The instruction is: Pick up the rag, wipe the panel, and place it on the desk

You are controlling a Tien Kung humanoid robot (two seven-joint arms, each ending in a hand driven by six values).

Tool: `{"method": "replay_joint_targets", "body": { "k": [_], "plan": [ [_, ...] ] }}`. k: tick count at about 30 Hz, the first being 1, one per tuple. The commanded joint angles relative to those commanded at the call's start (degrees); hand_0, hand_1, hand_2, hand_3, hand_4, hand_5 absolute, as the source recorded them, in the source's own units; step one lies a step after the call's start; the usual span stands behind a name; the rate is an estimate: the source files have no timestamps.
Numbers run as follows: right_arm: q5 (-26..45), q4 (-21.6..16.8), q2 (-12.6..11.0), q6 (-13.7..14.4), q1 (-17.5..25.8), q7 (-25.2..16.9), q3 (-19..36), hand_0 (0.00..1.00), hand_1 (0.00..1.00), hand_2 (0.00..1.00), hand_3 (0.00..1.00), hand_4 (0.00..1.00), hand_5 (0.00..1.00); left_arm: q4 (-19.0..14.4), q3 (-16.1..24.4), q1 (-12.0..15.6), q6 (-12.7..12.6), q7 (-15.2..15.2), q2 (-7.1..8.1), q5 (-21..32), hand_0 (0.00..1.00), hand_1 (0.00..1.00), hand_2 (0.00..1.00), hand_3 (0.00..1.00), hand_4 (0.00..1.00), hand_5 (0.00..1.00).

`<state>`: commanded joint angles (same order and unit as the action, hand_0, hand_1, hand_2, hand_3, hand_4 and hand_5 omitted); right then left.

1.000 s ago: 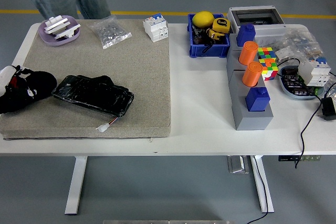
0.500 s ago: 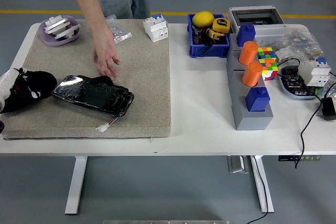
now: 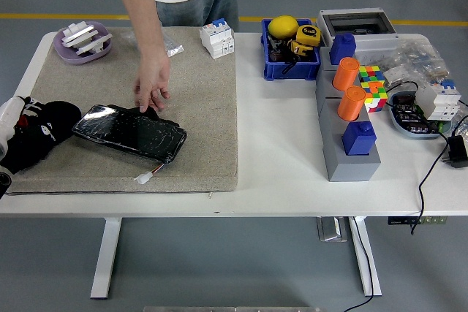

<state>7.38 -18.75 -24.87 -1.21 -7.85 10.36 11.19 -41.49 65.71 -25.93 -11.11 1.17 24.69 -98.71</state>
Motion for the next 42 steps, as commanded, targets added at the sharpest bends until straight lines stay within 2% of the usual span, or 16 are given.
{"method": "replay_joint_targets", "body": {
  "k": [1,6,8,12,13,18,24,27,34,42],
  "plan": [
    [-0.1,0.0,0.0,0.0,0.0,0.0,0.0,0.780,0.540,0.689,0.634,0.998,0.529,0.1,-0.1,0.0,-0.1,0.0,-0.02,-0.1,0.235,0.257,0.575,0.528,0.108,0.002],
    [-0.2,0.1,0.1,0.1,-0.1,-0.1,0.5,0.780,0.540,0.689,0.634,0.998,0.529,0.7,-0.3,0.2,-1.3,0.3,-0.21,-1.2,0.235,0.257,0.575,0.528,0.108,0.002],
    [-0.2,0.1,0.1,0.1,-0.1,-0.1,0.4,0.780,0.540,0.690,0.633,0.998,0.530,0.7,-0.3,0.4,-1.9,0.4,-0.34,-1.8,0.217,0.227,0.571,0.527,0.101,0.002],
    [0.0,0.1,0.1,0.0,-0.1,-0.1,0.3,0.780,0.540,0.690,0.633,0.998,0.530,-0.6,0.2,1.0,-3.8,0.3,-0.62,-3.9,0.217,0.227,0.571,0.527,0.101,0.002],
    [0.1,0.1,0.1,0.0,-0.1,-0.1,0.1,0.780,0.540,0.690,0.634,0.998,0.528,-1.0,0.6,1.2,-4.3,0.3,-0.69,-4.5,0.206,0.198,0.573,0.521,0.093,0.002],
    [0.1,0.1,0.0,0.0,-0.1,-0.1,0.0,0.780,0.540,0.690,0.634,0.998,0.528,-6.0,4.0,2.4,-9.3,1.7,-0.77,-9.2,0.206,0.198,0.573,0.521,0.093,0.002],
    [0.2,0.1,0.1,-0.1,-0.1,-0.1,-0.1,0.780,0.539,0.690,0.635,0.998,0.529,-12.9,5.3,4.1,-14.1,5.3,-1.34,-13.8,0.206,0.190,0.579,0.517,0.088,0.002],
    [0.2,0.1,0.1,-0.1,-0.1,-0.1,0.1,0.780,0.540,0.690,0.635,0.998,0.530,-13.7,4.4,4.4,-15.9,6.0,-2.08,-14.5,0.210,0.186,0.582,0.515,0.080,0.002],
    [0.2,0.1,0.0,-0.2,0.0,-0.1,0.2,0.781,0.540,0.689,0.635,0.998,0.530,-13.1,0.5,5.0,-19.6,6.3,-3.80,-14.8,0.213,0.184,0.586,0.517,0.077,0.002],
    [0.3,0.2,-0.1,-0.3,-0.1,-0.1,0.0,0.780,0.540,0.689,0.635,0.998,0.532,-14.3,-2.8,6.3,-20.4,7.0,-5.57,-14.5,0.219,0.182,0.587,0.516,0.073,0.002]
  ]
}}
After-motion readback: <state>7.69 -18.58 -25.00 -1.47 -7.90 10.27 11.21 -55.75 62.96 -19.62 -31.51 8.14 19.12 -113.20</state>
